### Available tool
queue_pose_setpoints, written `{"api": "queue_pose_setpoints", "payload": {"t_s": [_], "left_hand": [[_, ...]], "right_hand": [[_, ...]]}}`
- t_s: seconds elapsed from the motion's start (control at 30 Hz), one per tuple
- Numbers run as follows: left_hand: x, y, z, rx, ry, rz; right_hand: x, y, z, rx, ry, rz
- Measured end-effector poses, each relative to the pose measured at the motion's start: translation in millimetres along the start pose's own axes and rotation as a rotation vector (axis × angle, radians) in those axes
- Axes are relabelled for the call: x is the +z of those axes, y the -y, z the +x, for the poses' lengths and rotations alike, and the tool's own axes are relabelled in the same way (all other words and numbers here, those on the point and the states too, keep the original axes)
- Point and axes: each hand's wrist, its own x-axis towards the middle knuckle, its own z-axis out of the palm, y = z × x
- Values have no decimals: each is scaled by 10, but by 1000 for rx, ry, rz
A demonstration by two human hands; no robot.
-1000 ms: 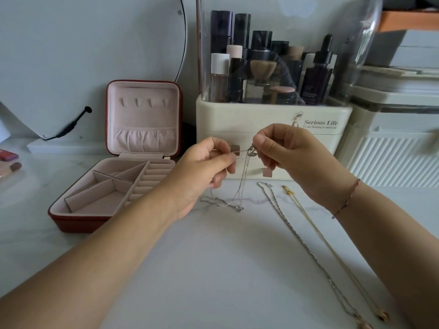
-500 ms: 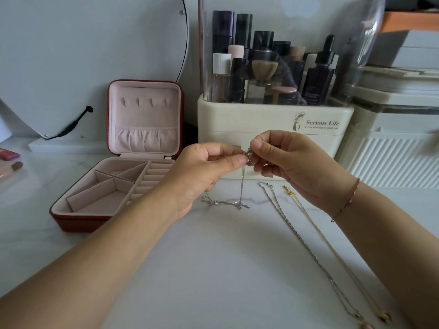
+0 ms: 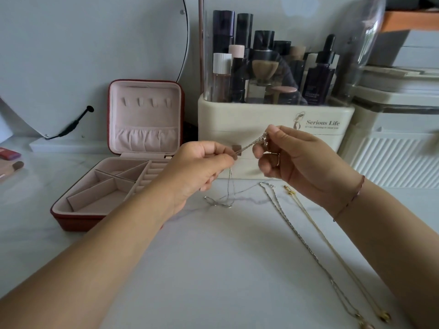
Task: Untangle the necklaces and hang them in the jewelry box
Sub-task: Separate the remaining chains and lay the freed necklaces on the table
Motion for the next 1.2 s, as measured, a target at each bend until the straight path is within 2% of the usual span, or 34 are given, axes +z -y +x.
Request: {"api": "queue_pose_setpoints", "payload": {"t_s": [0.13, 0.27, 0.43, 0.5, 0.67, 0.77, 0.83, 1.0, 1.2], "left_hand": [[-54, 27, 42, -24, -46, 42], [-118, 57, 87, -33, -122, 123], [-205, 95, 98, 60, -212, 310], [-240, 104, 113, 64, -252, 314], [-251, 60, 118, 35, -284, 255], [-233, -1, 108, -44, -251, 71], [-218, -28, 99, -78, -211, 36], [-153, -35, 74, -104, -126, 83], [-102, 9, 50, -73, -93, 276]], "right_hand": [[-76, 69, -3, -16, -33, -8], [-183, 128, -23, 18, -95, -234], [-311, 196, -24, 61, -231, -548], [-361, 223, -25, 51, -267, -590], [-387, 274, -62, 63, -212, -539], [-328, 292, -83, 29, -68, -361], [-267, 286, -94, -21, 31, -226], [-117, 180, -84, -105, 182, -107], [-69, 112, -56, -130, 185, -74]]}}
